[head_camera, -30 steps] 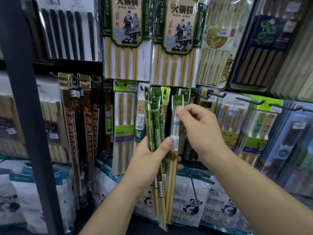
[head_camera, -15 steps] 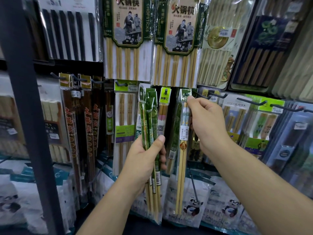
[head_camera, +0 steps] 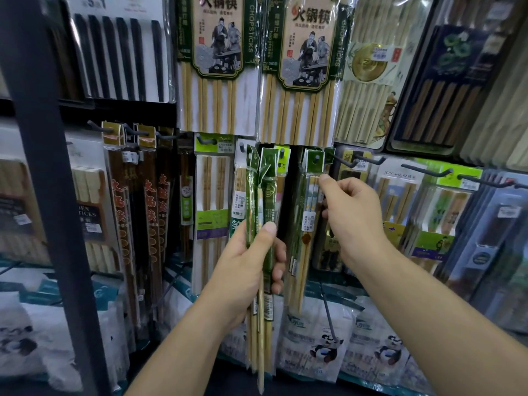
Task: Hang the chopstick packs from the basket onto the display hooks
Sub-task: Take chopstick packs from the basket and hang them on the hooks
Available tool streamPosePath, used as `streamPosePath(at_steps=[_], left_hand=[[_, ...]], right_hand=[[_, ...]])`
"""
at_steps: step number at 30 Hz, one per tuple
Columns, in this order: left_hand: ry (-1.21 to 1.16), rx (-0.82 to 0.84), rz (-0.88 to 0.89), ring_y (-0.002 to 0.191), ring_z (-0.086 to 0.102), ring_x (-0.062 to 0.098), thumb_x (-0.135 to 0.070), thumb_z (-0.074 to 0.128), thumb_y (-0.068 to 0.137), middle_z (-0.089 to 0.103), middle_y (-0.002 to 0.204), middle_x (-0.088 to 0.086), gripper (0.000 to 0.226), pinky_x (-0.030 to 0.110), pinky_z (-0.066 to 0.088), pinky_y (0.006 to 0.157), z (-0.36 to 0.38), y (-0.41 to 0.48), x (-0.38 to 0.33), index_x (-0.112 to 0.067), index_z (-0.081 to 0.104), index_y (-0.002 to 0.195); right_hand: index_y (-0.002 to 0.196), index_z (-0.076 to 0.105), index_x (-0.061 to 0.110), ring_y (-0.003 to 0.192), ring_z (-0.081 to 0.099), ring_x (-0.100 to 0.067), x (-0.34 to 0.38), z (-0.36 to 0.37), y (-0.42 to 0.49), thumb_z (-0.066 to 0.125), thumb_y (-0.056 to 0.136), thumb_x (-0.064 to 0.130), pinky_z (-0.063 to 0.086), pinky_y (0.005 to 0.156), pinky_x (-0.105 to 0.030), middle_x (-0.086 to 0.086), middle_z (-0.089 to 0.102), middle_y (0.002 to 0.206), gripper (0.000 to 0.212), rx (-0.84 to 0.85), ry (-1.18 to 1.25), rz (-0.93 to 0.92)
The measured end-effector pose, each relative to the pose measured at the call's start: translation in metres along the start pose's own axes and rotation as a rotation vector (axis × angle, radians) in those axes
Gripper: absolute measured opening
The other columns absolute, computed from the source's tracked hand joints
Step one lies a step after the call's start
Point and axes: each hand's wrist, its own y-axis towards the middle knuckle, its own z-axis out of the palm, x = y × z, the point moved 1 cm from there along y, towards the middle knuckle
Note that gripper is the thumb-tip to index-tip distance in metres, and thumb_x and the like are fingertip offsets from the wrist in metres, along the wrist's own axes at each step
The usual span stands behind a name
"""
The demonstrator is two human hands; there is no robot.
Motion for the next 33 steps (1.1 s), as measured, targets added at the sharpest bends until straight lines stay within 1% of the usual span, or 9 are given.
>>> streamPosePath(at_steps=[2,5,8,11,16,18,22,25,33], left_hand=[[-0.011,0.001,0.017,0.053,0.053,0.016,-0.034,0.055,0.105,0.061,0.07,0.001,0.025,0.03,0.049,0.047,0.0,0.0,0.0,-0.009,0.052,0.103],[0.01,0.049,0.056,0.061,0.061,0.016,-0.03,0.062,0.1,0.065,0.078,0.001,0.007,0.03,0.054,0.054,-0.001,0.001,0.003,-0.023,0.063,0.099],[0.011,0.097,0.075,0.068,0.065,0.016,-0.031,0.07,0.092,0.068,0.082,0.002,0.015,0.031,0.057,0.059,0.001,0.002,0.005,-0.028,0.067,0.107],[0.003,0.094,0.076,0.069,0.066,0.018,-0.033,0.073,0.09,0.07,0.083,0.004,0.021,0.032,0.058,0.059,0.003,0.001,0.005,-0.027,0.066,0.11],[-0.047,0.059,0.046,0.075,0.071,0.023,-0.026,0.068,0.096,0.073,0.09,0.008,0.012,0.036,0.06,0.064,0.003,0.001,0.008,-0.028,0.068,0.108],[-0.065,0.034,0.044,0.081,0.074,0.025,-0.028,0.066,0.097,0.077,0.097,0.008,0.014,0.035,0.062,0.066,0.005,0.001,0.007,-0.027,0.069,0.111],[0.035,-0.127,0.088,0.088,0.075,0.004,-0.022,0.057,0.105,0.079,0.094,-0.01,0.008,0.017,0.058,0.067,-0.001,0.004,0.008,-0.018,0.062,0.11],[-0.002,-0.167,0.097,0.082,0.074,0.015,-0.017,0.055,0.106,0.076,0.088,0.002,0.012,0.029,0.061,0.067,-0.003,0.005,0.006,-0.007,0.06,0.108],[0.034,-0.162,0.094,0.069,0.065,0.016,-0.02,0.055,0.106,0.071,0.081,0.002,0.01,0.028,0.058,0.064,-0.004,0.004,0.003,-0.011,0.058,0.103]], right_hand=[[0.077,0.053,0.013,0.066,0.048,-0.017,0.0,-0.001,-0.006,0.063,0.097,0.036,0.043,0.072,-0.027,-0.004,0.046,0.07,0.033,0.016,0.004,-0.015],[0.08,0.062,0.01,0.061,0.051,-0.012,0.006,0.001,-0.017,0.065,0.097,0.035,0.047,0.059,-0.023,-0.01,0.054,0.068,0.03,0.16,0.033,-0.086],[0.083,0.069,0.019,0.063,0.056,-0.007,0.015,0.007,-0.026,0.07,0.094,0.033,0.048,0.058,-0.015,-0.005,0.06,0.067,0.017,0.261,0.004,-0.199],[0.082,0.067,0.019,0.064,0.055,-0.008,0.019,0.011,-0.026,0.073,0.092,0.032,0.048,0.059,-0.016,0.004,0.058,0.066,0.017,0.249,-0.011,-0.216],[0.082,0.067,0.008,0.064,0.053,-0.016,0.017,0.007,-0.024,0.069,0.095,0.029,0.047,0.058,-0.027,-0.012,0.054,0.067,0.025,0.227,-0.047,-0.239],[0.083,0.068,0.01,0.06,0.052,-0.012,0.016,0.005,-0.023,0.068,0.096,0.03,0.046,0.054,-0.022,-0.005,0.054,0.064,0.024,0.204,-0.035,-0.223],[0.083,0.069,0.016,0.054,0.049,-0.007,0.018,0.001,-0.014,0.061,0.101,0.03,0.04,0.048,-0.017,0.005,0.053,0.058,0.024,0.138,0.034,-0.142],[0.086,0.068,0.011,0.053,0.044,-0.01,0.021,0.0,-0.005,0.058,0.103,0.028,0.036,0.045,-0.017,0.001,0.049,0.059,0.026,0.11,0.066,-0.095],[0.089,0.063,0.0,0.062,0.041,-0.015,0.019,0.003,0.007,0.057,0.103,0.029,0.04,0.051,-0.007,-0.004,0.041,0.067,0.033,0.085,-0.002,-0.104]])
